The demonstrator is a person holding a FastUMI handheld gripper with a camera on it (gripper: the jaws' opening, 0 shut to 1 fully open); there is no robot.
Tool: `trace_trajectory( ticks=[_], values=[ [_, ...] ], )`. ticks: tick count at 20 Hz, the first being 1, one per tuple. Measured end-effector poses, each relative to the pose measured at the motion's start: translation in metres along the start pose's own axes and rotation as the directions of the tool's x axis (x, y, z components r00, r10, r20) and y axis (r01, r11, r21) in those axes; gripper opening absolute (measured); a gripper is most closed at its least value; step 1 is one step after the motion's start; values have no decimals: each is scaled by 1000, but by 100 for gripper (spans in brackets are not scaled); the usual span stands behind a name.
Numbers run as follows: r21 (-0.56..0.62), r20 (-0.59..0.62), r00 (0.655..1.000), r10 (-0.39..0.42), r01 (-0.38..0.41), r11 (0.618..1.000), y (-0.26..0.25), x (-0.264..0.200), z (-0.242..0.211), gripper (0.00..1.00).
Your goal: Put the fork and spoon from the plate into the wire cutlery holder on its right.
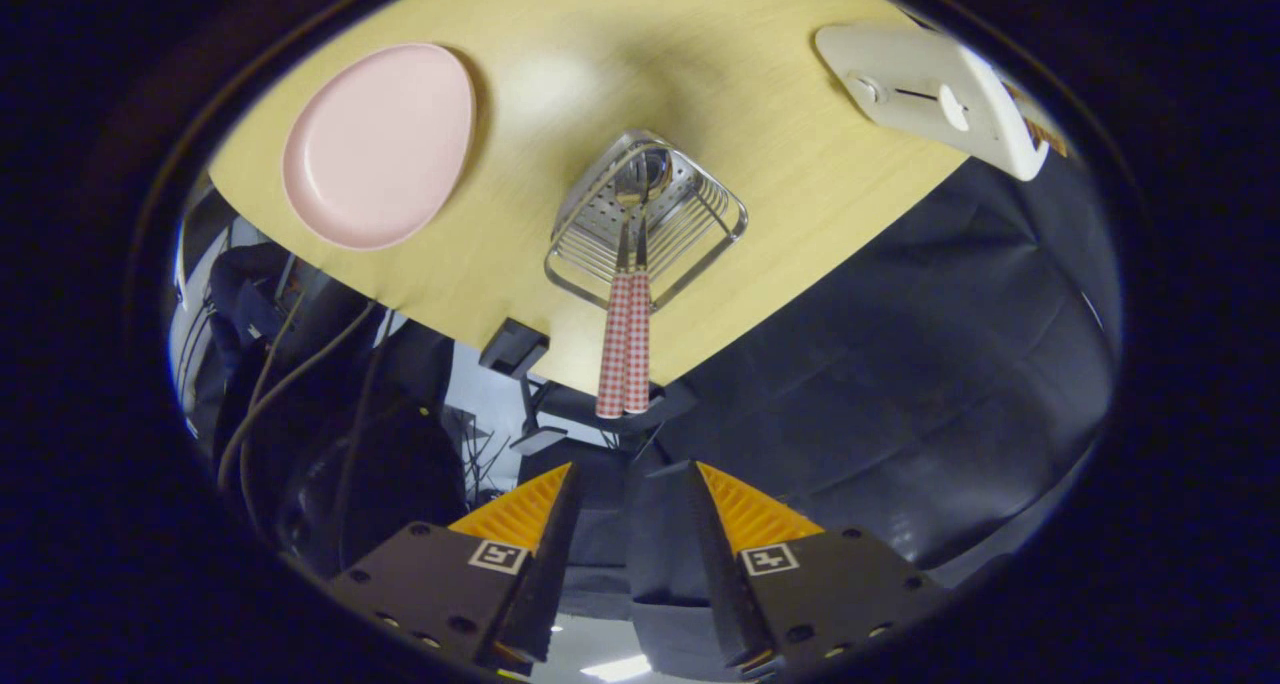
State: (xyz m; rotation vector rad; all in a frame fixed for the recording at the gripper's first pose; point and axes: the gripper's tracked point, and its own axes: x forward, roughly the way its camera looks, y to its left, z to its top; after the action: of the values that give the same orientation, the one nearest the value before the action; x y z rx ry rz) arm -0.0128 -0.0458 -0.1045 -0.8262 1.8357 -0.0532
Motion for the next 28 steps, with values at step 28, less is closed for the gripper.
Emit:
trace_trajectory(
  ticks=[28],
  values=[
    [304,807,-254,-533,-594,745,32,-195,-105,97]
  ],
)
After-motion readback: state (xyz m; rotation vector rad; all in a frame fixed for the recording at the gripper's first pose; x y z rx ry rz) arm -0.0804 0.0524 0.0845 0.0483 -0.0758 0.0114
